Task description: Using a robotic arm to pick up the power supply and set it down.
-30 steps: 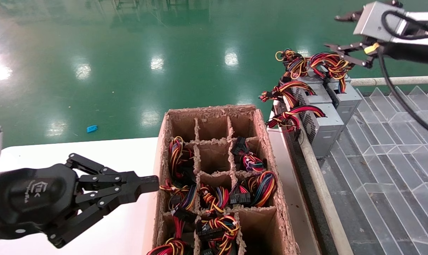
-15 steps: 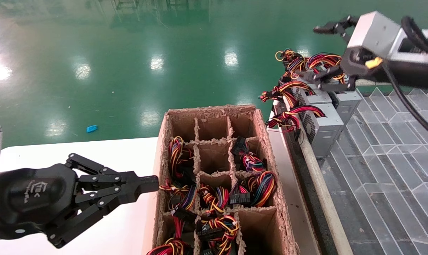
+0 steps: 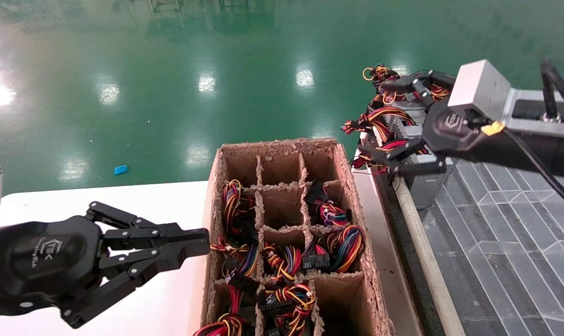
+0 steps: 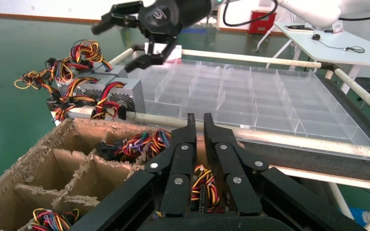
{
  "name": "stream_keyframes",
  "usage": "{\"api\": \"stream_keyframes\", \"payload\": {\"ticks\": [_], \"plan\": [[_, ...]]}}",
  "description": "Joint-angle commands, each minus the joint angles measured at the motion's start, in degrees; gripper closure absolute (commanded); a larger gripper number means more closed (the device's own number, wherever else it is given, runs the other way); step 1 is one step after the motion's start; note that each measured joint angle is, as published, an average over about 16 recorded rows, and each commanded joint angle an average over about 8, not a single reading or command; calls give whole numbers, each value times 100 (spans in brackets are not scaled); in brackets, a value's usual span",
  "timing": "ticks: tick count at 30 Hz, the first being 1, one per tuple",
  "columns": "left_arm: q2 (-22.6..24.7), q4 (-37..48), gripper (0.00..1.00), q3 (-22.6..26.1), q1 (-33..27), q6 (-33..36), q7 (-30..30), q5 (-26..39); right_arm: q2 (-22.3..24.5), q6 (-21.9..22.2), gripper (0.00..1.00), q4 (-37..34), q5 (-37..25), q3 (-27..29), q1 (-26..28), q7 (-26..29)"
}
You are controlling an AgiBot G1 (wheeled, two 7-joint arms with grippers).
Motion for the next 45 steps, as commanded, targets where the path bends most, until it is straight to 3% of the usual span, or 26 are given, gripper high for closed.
{"api": "stream_keyframes", "payload": {"ticks": [1, 32, 45], "plan": [[0, 0, 0, 0, 0, 0, 0, 0, 19, -99, 0, 65, 134, 63, -129, 83], [0, 0, 0, 0, 0, 0, 0, 0, 310, -1642, 0, 1084, 2214, 1047, -2139, 1371], [-1, 2, 0, 0, 1, -1, 0, 0, 354, -1854, 0, 1223, 2511, 1191, -2414, 1521]]}}
